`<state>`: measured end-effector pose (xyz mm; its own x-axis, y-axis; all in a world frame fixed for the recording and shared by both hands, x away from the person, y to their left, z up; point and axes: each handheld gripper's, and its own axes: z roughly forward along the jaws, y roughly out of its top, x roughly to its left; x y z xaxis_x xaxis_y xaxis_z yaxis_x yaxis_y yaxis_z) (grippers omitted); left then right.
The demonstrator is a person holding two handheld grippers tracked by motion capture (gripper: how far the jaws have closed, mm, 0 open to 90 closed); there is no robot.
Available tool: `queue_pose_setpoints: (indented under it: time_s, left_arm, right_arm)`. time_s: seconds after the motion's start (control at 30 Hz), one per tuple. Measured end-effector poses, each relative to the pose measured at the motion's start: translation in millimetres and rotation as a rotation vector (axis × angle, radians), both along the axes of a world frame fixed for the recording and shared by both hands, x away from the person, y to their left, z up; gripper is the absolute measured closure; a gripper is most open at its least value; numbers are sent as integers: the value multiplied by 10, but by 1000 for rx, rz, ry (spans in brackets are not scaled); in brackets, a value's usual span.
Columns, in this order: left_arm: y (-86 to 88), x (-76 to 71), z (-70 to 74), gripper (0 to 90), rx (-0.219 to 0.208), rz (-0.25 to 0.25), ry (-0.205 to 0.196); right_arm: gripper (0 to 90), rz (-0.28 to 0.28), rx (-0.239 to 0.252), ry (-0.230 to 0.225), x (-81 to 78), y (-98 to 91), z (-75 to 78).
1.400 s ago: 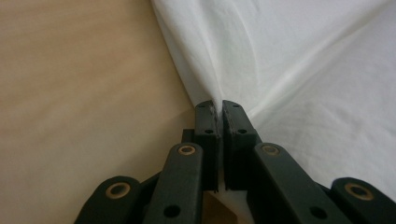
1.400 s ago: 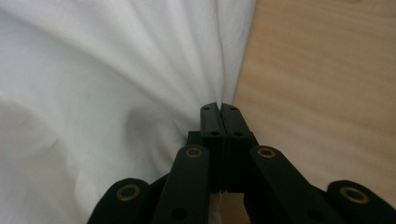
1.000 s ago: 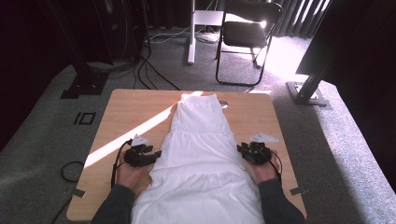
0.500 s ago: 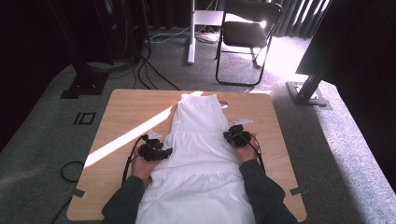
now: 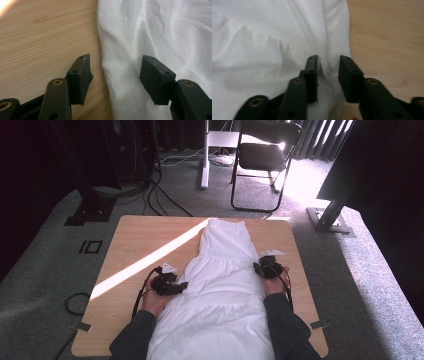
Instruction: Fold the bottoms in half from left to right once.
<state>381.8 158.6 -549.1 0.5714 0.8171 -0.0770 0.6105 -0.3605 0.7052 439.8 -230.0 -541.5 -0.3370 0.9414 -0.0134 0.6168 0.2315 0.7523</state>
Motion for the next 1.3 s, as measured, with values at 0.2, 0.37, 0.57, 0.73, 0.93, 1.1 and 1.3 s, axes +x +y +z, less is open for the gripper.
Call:
queue_pose_setpoints:
  time_s: [0.2,0.37,0.57,0.73,0.93,1.1,1.3]
  left_arm:
    - [-60,-10,-11,419,-2,-2,-9]
    - [-95,-27,-14,418,27,-12,-24]
    - [-162,-77,8,478,82,-8,-27]
    - [-159,-121,3,508,71,-26,-27]
    - [-52,-20,180,466,1,-49,-25]
    - [-157,396,364,418,-35,5,-41]
    - [-486,811,192,413,-8,21,27]
  right_arm:
    - [551,46,22,-35,89,49,163]
    - [772,80,-17,73,246,122,16]
    - [877,-35,-75,-167,60,68,316]
    - [856,-81,-90,8,215,0,-12]
    - [863,-62,-75,38,230,17,-87]
    - [858,-64,-32,44,235,-26,-95]
    - [859,-69,-24,34,223,-27,-106]
